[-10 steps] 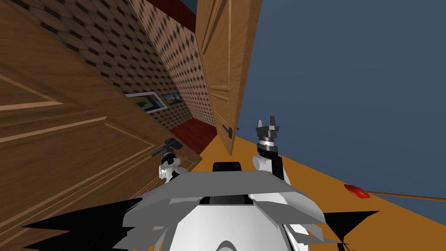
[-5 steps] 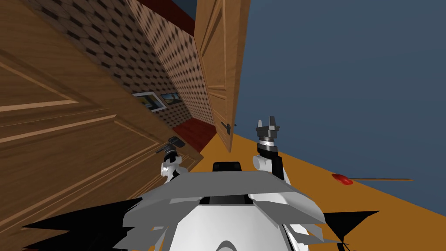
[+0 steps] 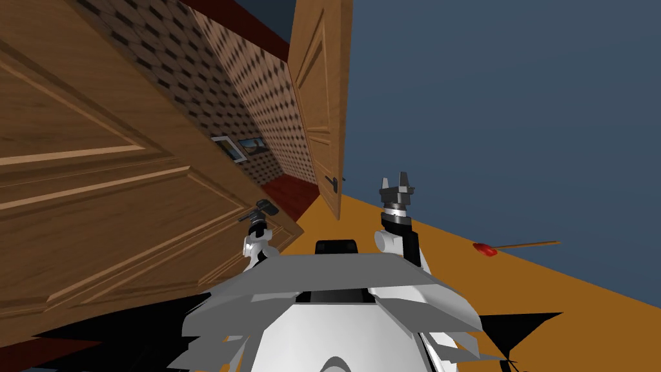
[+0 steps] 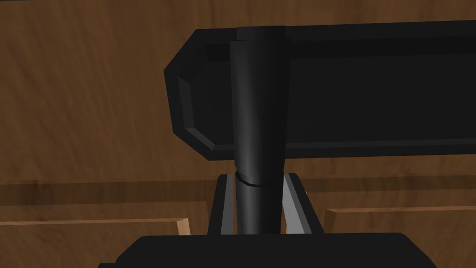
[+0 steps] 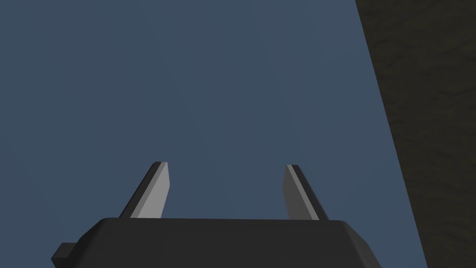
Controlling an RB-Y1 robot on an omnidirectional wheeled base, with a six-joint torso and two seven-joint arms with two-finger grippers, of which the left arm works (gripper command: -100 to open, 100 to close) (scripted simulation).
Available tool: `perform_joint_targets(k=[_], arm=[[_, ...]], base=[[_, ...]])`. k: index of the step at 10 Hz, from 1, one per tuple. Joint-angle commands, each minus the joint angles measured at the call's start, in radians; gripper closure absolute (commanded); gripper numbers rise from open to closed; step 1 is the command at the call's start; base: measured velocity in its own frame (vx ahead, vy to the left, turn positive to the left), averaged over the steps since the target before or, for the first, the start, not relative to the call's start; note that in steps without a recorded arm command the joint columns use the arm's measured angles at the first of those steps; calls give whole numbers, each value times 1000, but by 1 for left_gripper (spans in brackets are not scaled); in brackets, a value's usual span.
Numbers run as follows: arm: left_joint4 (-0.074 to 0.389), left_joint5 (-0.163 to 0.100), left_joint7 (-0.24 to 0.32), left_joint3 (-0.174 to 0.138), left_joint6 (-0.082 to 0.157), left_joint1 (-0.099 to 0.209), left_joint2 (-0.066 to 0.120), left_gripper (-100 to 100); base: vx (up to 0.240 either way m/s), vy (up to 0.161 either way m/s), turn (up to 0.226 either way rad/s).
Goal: Pull the door open
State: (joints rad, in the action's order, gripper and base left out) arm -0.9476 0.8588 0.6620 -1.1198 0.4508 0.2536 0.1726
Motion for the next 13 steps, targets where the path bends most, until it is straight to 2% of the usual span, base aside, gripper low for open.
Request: perform_joint_targets(k=[1,3,4,9,10,13], arm=[[16,-6,3,31,8,4,7,100],[23,-9,6,58,12,5,10,100],[22,-7,5,50,10,7,9,100],[47,-15,14,128,23,15,14,100],[53,-17,17,152,26,18,16,100],[63,-21,22,188,32,22,19,100]], base=[[-247,2,-51],[-213,-23,-46],[-94,-28,-24],[-205,-5,-42],[-229,-24,-37],[-189,1,-32]])
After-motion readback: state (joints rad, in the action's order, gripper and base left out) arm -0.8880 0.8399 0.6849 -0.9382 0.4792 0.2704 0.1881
